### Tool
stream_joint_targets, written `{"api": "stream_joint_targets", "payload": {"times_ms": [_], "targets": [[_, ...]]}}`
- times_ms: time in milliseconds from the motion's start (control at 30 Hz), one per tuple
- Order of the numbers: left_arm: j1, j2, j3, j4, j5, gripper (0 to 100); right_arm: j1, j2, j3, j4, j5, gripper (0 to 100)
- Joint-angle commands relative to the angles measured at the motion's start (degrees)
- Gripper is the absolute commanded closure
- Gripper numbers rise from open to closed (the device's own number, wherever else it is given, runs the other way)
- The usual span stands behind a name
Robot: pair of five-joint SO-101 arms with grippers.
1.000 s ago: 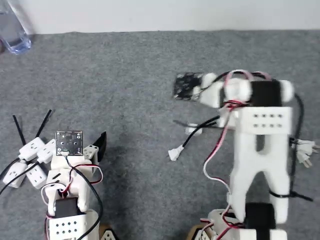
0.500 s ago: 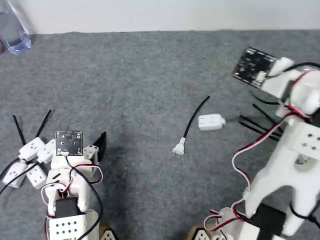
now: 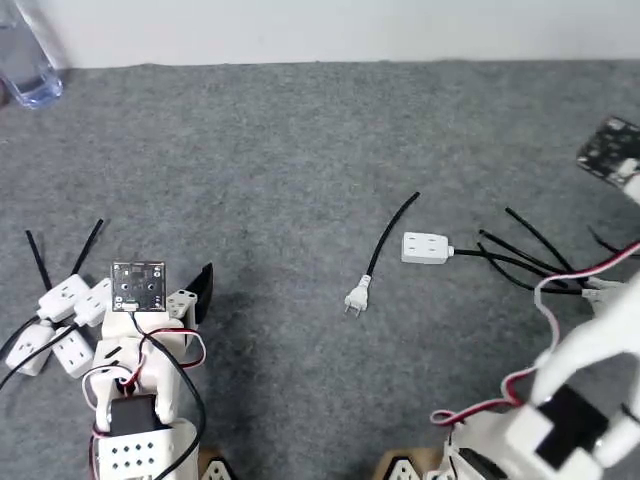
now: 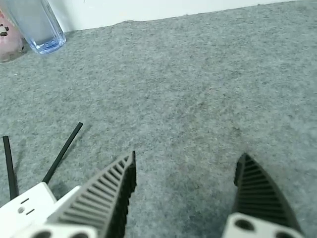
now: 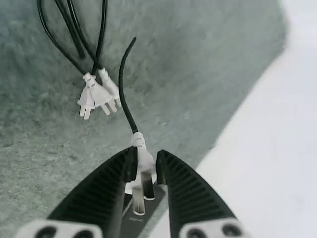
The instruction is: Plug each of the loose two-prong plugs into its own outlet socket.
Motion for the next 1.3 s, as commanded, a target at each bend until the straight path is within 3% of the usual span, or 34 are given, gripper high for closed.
{"api": "stream_joint_targets", "payload": {"times_ms": [0,500,1067,1267], "targets": [[0.6,-0.9,-0.3,-0.7,-0.4,70,1.6,4.0,0.4,-5.5,0.6,99.1],[0.7,-0.9,-0.1,-0.9,-0.4,70,-9.9,5.1,0.3,-3.9,-6.3,99.1],[1.5,-0.7,-0.1,-0.5,-0.4,70,-13.1,-4.1,0.6,1.0,-6.3,99.1],[1.8,-0.9,-0.2,0.5,-0.4,70,-8.0,3.7,6.3,-6.0,-7.7,99.1]]}}
